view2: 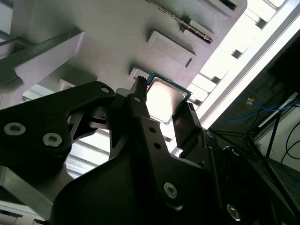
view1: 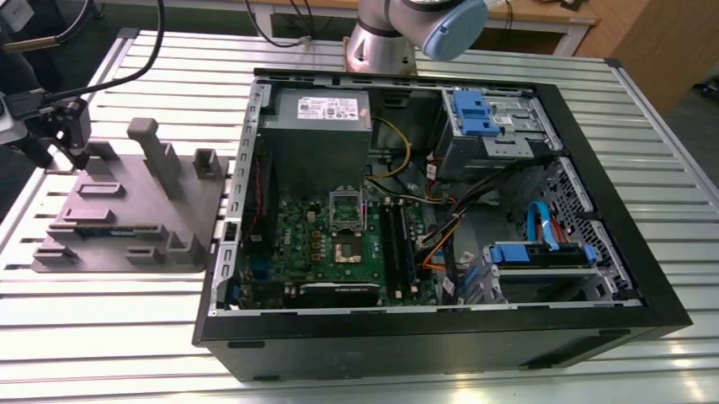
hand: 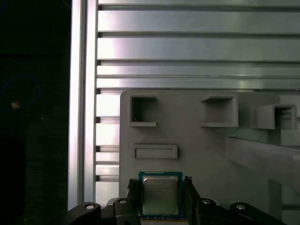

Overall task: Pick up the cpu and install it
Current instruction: 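Pick up the cpu and move it towards the insertion slot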

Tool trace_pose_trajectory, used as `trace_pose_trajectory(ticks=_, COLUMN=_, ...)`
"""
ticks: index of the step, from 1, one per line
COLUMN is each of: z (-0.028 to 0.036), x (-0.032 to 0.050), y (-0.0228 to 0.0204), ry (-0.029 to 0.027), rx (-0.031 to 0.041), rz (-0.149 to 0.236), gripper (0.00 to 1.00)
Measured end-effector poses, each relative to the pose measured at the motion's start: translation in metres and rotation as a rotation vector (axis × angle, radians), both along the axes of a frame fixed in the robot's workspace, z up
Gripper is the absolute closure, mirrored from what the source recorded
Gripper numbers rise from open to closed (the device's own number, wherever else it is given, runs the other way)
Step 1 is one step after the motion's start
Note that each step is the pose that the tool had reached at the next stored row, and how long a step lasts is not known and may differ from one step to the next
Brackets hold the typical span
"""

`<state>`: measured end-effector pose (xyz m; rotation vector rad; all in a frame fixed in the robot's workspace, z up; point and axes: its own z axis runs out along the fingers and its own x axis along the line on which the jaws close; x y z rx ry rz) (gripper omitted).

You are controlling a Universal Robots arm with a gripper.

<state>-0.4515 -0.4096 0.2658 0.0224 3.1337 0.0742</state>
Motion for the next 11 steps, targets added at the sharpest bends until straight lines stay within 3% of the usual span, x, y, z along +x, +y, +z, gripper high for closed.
trace_pose_trajectory(ticks=11, z=0.0021, x=0.0000, y=0.0000, ry=0.0000, rx=0.0000, rz=0.000, gripper=0.53)
